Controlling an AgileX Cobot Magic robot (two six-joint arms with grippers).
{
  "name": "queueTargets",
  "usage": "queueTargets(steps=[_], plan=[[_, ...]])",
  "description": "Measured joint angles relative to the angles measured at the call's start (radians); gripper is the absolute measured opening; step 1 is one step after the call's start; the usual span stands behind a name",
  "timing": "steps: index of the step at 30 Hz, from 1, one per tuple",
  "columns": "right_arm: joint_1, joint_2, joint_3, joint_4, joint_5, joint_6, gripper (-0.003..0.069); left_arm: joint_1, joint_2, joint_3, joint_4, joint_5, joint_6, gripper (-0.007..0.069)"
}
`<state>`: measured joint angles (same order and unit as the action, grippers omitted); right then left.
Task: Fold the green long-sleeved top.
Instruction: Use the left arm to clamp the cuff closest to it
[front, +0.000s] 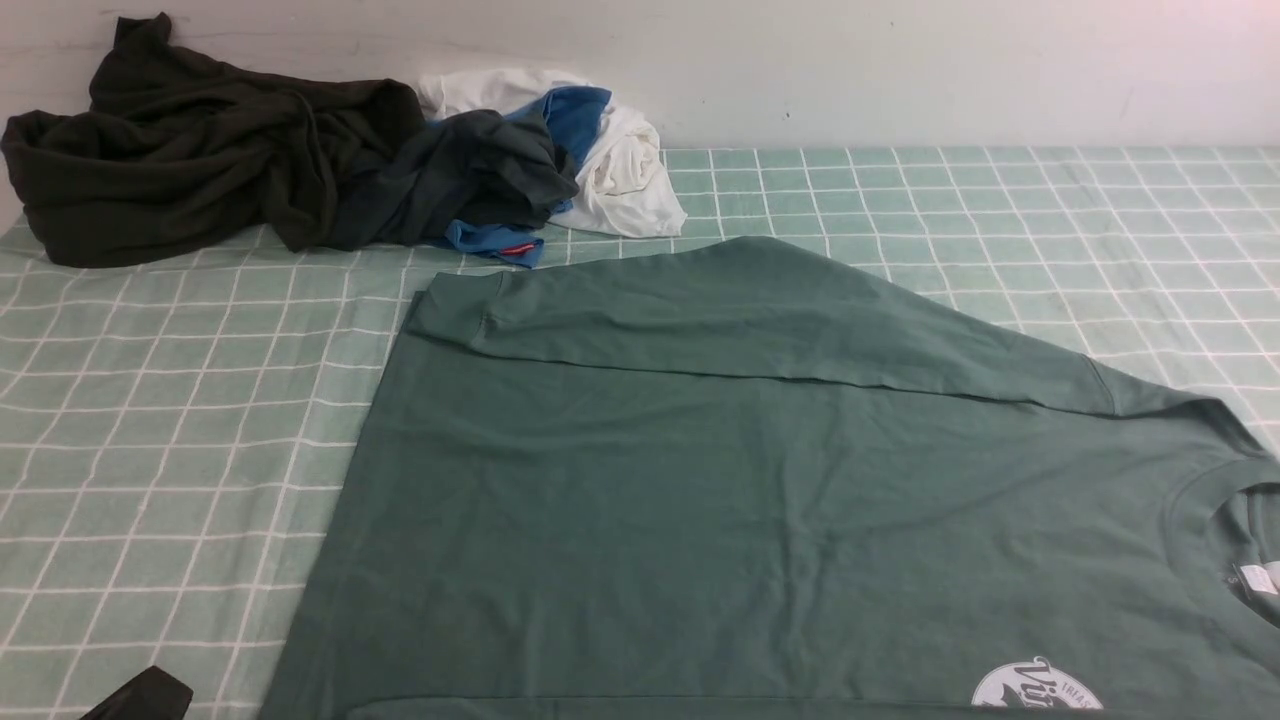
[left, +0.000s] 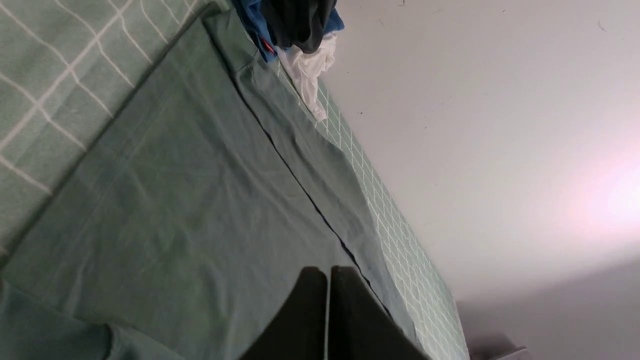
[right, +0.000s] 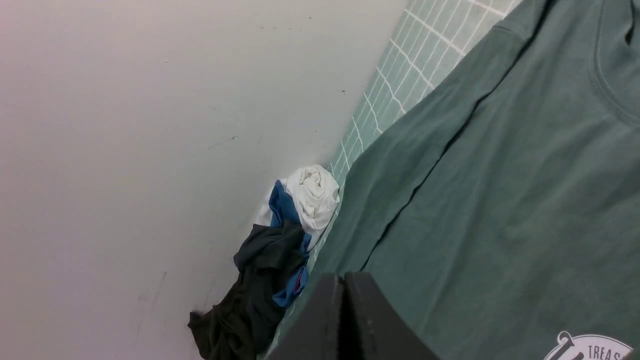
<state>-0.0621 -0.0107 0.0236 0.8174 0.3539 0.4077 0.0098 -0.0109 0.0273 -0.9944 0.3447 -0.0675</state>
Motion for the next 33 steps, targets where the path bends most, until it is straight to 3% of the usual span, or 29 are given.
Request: queueTargets(steps=[5, 8, 11, 12, 14, 17, 21, 25, 27, 28, 30, 33], plan=[[0.0, 0.0, -0.001, 0.0, 0.005, -0.101, -0.0014, 0.0, 0.002, -0.12, 0.017, 0.108, 0.279, -0.0003], [0.0, 0.0, -0.021, -0.002, 0.059, -0.281, -0.0014, 0.0, 0.071, -0.257, 0.108, 0.214, 0.389, -0.0003], [0.0, 0.001, -0.087, -0.018, 0.109, -0.423, -0.0014, 0.0, 0.191, -0.381, 0.257, 0.331, 0.399, -0.0003], [0.0, 0.03, -0.157, -0.057, 0.126, -0.523, -0.0014, 0.0, 0.314, -0.49, 0.387, 0.435, 0.399, -0.0003], [0.0, 0.09, -0.234, -0.112, 0.145, -0.582, -0.0014, -0.002, 0.428, -0.586, 0.521, 0.544, 0.396, -0.0003], [0.017, 0.223, -0.391, -0.252, 0.194, -0.625, -0.0014, -0.03, 0.624, -0.734, 0.765, 0.711, 0.362, -0.0003], [0.08, 0.395, -0.571, -0.469, 0.359, -0.631, -0.0014, -0.146, 0.822, -0.823, 0.952, 0.795, 0.267, 0.0008], [0.176, 0.564, -0.687, -0.625, 0.649, -0.598, -0.0014, -0.276, 0.965, -0.829, 1.005, 0.812, 0.216, 0.0063], [0.2, 0.616, -0.702, -0.657, 0.72, -0.586, -0.0014, -0.315, 1.011, -0.829, 1.007, 0.81, 0.211, 0.0086], [0.245, 0.684, -0.709, -0.686, 0.829, -0.576, -0.0014, -0.372, 1.088, -0.83, 1.007, 0.799, 0.205, 0.0144], [0.262, 0.71, -0.709, -0.689, 0.856, -0.574, -0.0014, -0.392, 1.12, -0.83, 1.006, 0.788, 0.204, 0.0179], [0.324, 0.799, -0.709, -0.686, 0.89, -0.572, -0.0014, -0.476, 1.311, -0.833, 1.009, 0.715, 0.199, 0.0345]])
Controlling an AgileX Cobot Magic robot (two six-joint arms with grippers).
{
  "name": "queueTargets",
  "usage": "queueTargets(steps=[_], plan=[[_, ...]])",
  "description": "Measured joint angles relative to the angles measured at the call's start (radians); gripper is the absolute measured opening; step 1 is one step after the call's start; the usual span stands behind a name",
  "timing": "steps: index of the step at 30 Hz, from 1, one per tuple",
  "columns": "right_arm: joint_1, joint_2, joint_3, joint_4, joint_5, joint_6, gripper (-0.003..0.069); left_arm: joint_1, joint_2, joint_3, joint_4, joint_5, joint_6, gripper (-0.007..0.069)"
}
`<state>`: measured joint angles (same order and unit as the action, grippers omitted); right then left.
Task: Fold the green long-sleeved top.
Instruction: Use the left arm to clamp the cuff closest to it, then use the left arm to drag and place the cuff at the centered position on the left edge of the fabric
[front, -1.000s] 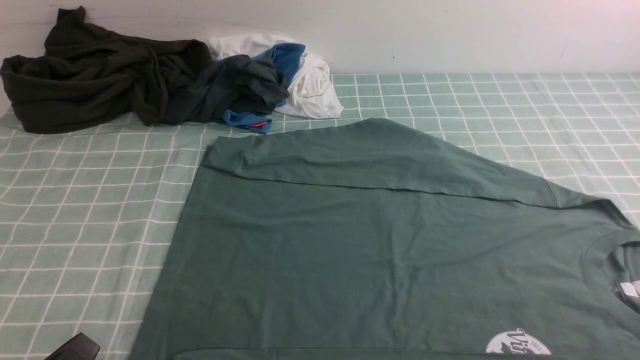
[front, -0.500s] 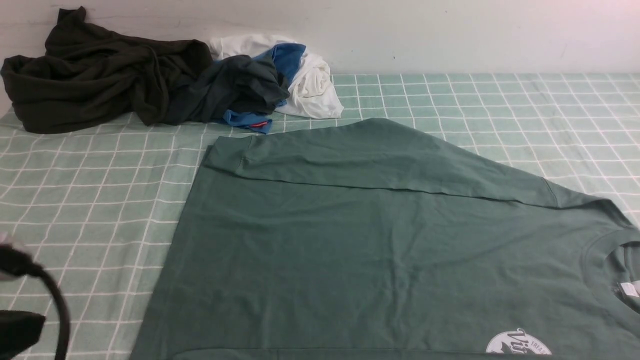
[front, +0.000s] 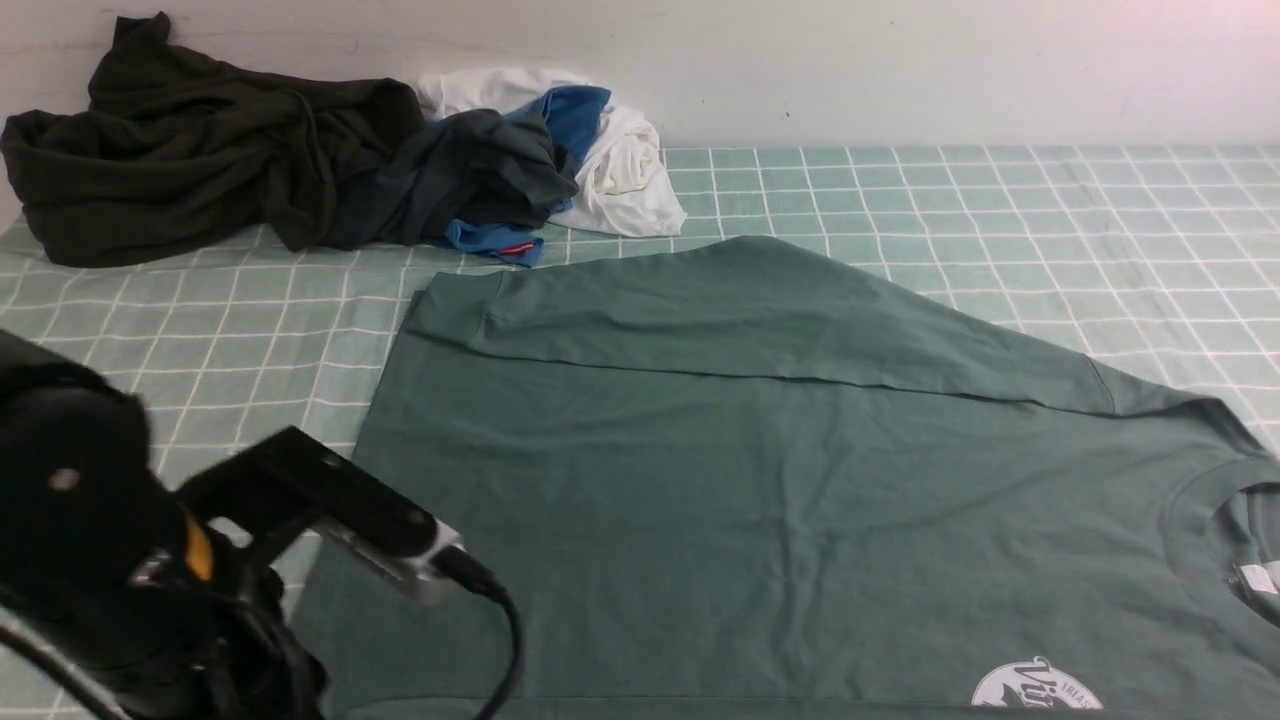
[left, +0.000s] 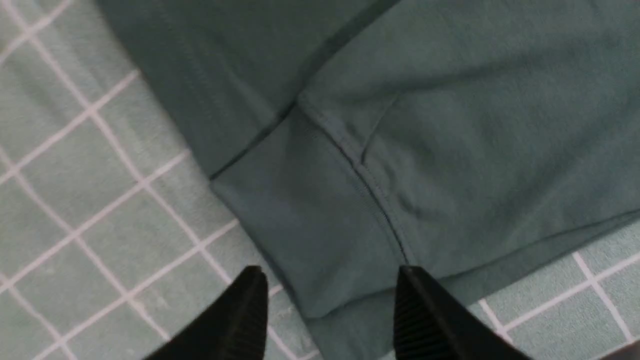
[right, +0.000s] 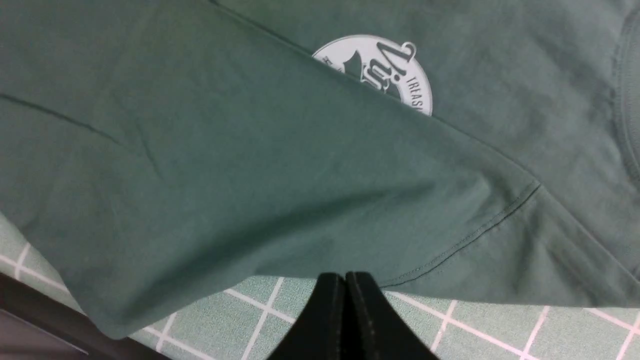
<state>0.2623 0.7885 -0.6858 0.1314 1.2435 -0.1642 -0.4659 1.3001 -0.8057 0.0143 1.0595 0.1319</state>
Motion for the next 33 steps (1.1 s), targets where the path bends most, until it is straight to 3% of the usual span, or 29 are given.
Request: queueTargets(steps=[4, 9, 18, 23, 33], plan=[[0.006, 0.01, 0.0, 0.004, -0.009, 0.0, -0.0014, -0.023, 0.14, -0.001, 0.001, -0.089, -0.001, 0.0422], [0.006, 0.01, 0.0, 0.006, -0.048, 0.0, -0.0014, -0.024, 0.266, -0.003, 0.006, -0.205, -0.001, 0.0421], [0.006, 0.01, -0.001, 0.016, -0.072, 0.0, -0.0014, -0.024, 0.369, -0.016, 0.01, -0.249, -0.001, 0.0226], [0.007, 0.01, -0.001, 0.018, -0.072, 0.0, -0.0014, -0.024, 0.33, -0.027, 0.017, -0.244, -0.001, 0.0043], [0.007, 0.01, -0.001, 0.019, -0.132, 0.0, -0.0014, -0.024, 0.23, -0.278, 0.122, -0.142, -0.001, 0.0027]])
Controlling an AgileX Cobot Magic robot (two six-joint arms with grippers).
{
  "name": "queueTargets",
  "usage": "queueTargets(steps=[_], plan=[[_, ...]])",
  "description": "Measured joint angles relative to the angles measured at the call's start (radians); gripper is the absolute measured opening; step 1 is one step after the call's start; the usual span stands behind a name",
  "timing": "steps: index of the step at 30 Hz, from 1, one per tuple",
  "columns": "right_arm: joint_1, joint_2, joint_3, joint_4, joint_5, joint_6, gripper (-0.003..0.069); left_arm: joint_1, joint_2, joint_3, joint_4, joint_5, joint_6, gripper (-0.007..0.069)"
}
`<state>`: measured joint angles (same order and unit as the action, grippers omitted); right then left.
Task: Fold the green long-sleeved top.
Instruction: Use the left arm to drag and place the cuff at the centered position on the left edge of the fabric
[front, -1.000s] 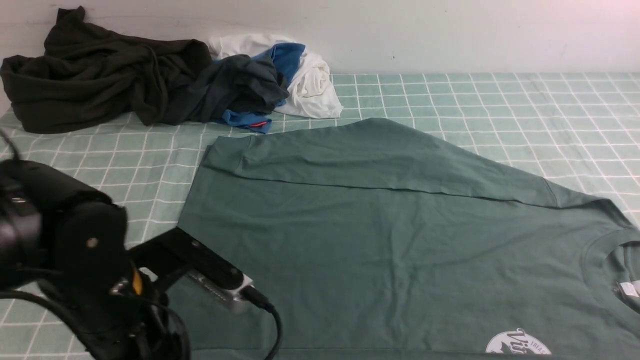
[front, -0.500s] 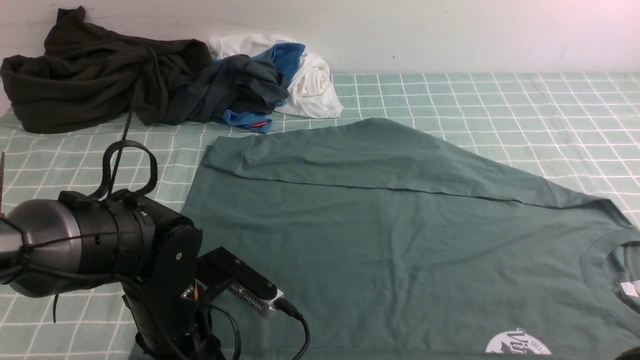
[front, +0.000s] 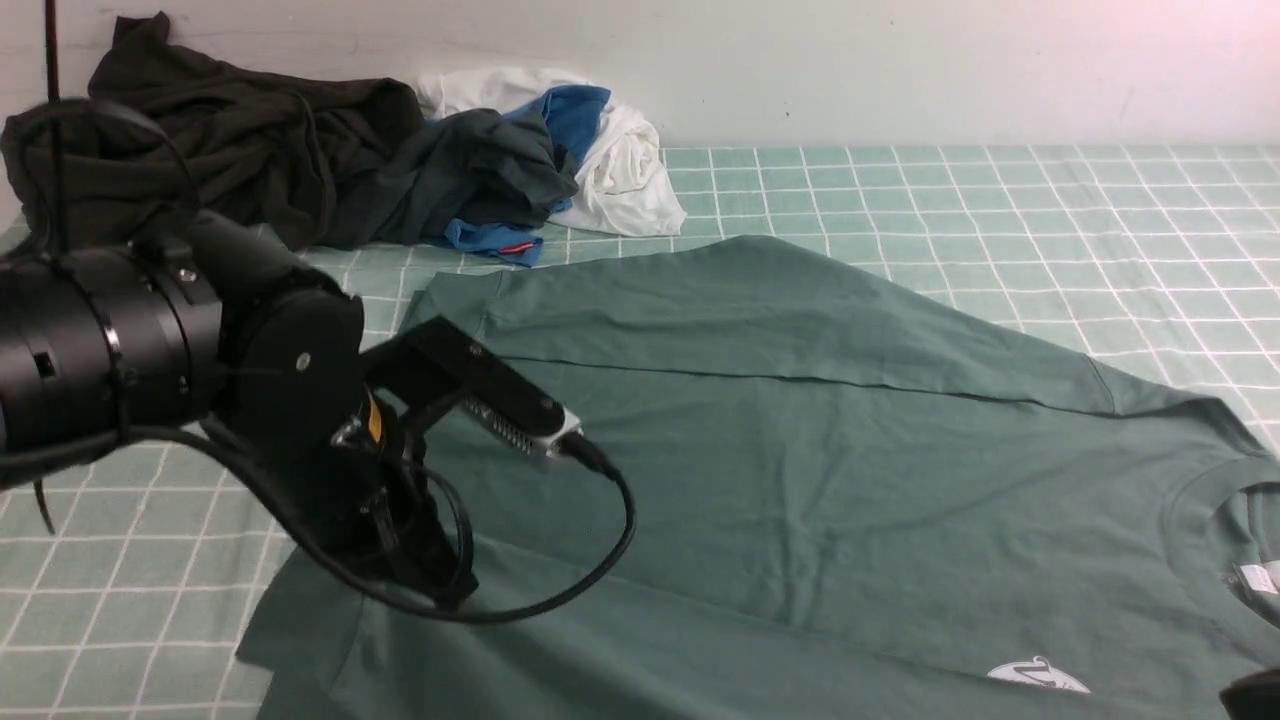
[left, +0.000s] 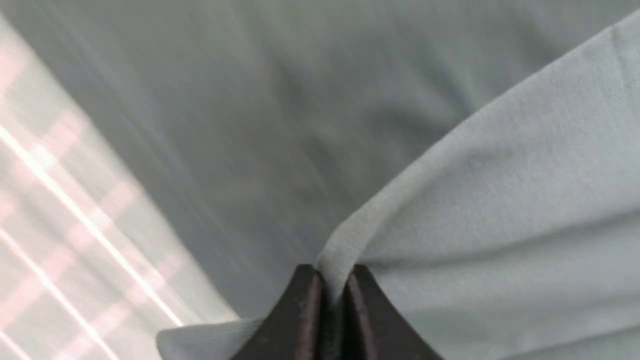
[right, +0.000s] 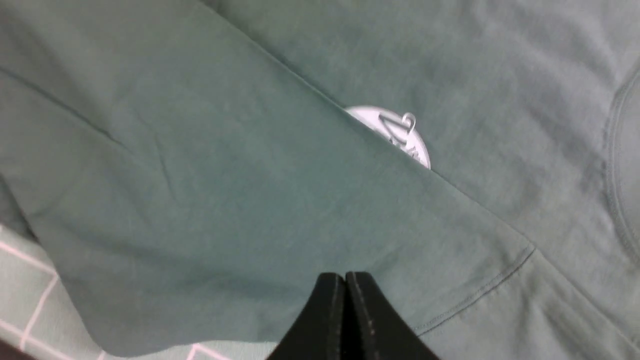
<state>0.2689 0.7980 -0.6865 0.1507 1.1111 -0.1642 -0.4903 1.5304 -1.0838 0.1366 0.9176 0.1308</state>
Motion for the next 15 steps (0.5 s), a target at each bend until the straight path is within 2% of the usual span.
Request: queueTargets(steps=[9, 15], plan=[[0.0, 0.0, 0.0, 0.001, -0.022, 0.0, -0.0014, 0.001, 0.175, -0.243, 0.069, 0.068, 0.0, 0.0027], [0.0, 0.0, 0.0, 0.001, 0.001, -0.001, -0.0014, 0.036, 0.292, -0.292, 0.073, 0.081, -0.015, 0.0043]])
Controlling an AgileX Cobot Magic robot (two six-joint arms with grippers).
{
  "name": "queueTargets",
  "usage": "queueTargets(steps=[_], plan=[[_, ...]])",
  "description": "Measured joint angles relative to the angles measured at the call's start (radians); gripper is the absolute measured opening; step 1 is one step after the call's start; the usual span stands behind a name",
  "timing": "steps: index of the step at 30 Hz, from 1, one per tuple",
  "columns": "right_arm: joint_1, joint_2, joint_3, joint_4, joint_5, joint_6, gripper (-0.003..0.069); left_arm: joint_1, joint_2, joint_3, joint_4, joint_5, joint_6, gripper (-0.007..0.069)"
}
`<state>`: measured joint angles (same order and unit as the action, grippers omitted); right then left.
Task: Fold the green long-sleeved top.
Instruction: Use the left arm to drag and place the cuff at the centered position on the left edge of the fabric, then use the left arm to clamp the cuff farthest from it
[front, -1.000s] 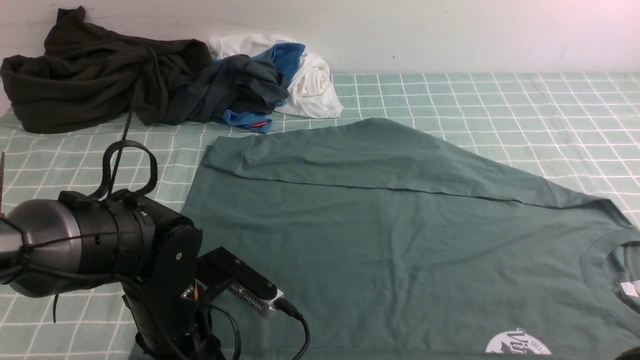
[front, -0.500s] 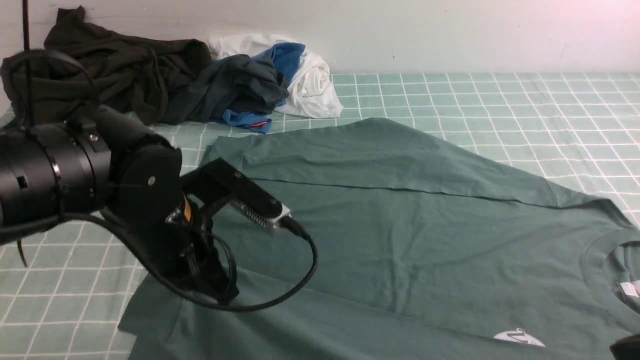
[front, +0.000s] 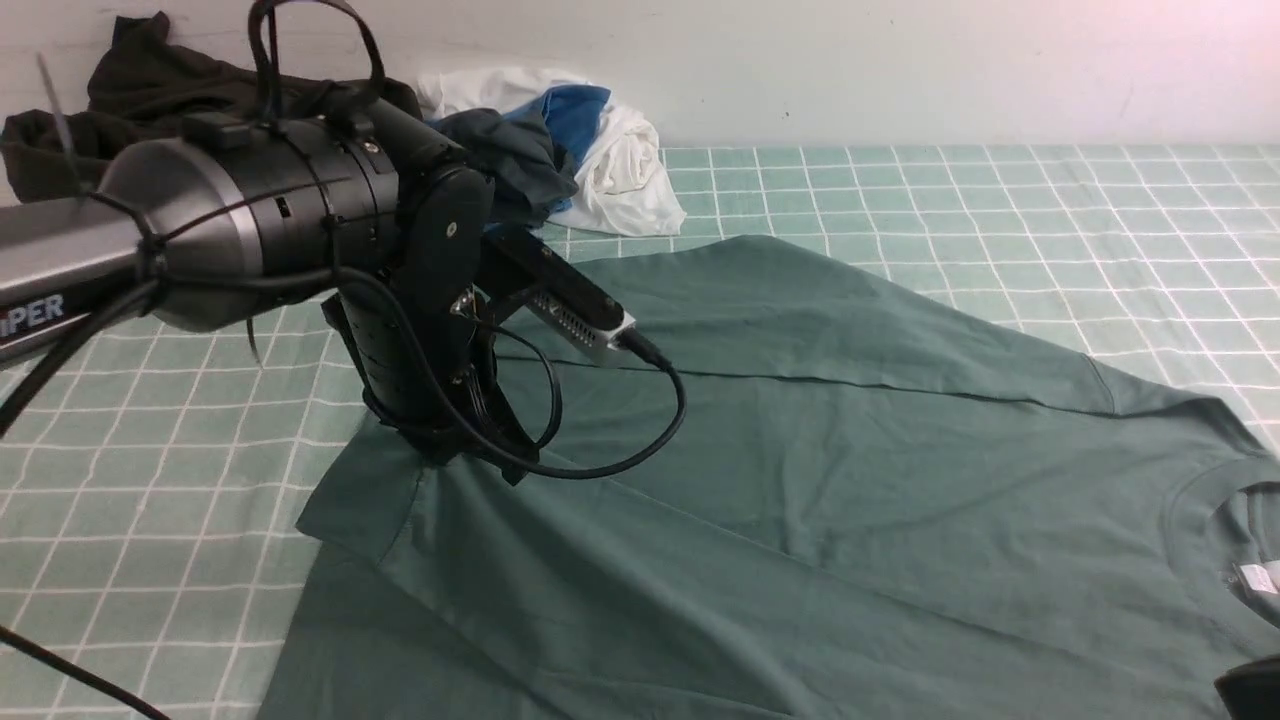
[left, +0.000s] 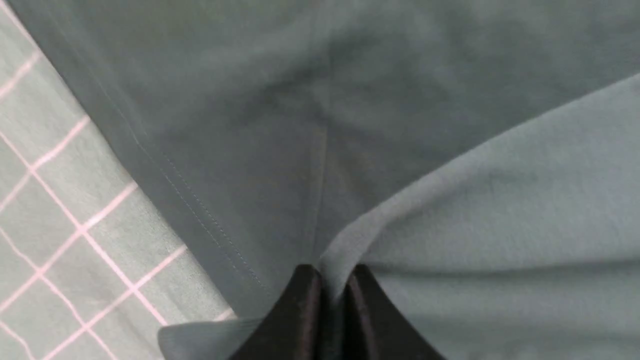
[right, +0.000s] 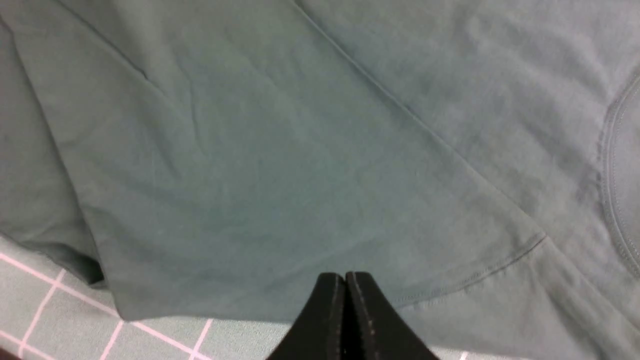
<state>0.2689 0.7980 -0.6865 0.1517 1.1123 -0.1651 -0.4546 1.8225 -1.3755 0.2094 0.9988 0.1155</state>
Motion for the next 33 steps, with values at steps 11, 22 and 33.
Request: queueTargets(steps=[11, 22, 33], plan=[[0.0, 0.037, 0.0, -0.024, -0.057, -0.028, -0.0014, 0.118, 0.05, -0.082, -0.048, -0.005, -0.035, 0.037], [0.0, 0.284, -0.139, -0.042, -0.15, -0.023, -0.0014, 0.312, 0.245, -0.391, -0.325, -0.016, 0.05, 0.043], [0.0, 0.475, -0.271, -0.043, -0.17, -0.023, -0.0014, 0.325, 0.537, -0.674, -0.337, -0.066, 0.053, 0.043]])
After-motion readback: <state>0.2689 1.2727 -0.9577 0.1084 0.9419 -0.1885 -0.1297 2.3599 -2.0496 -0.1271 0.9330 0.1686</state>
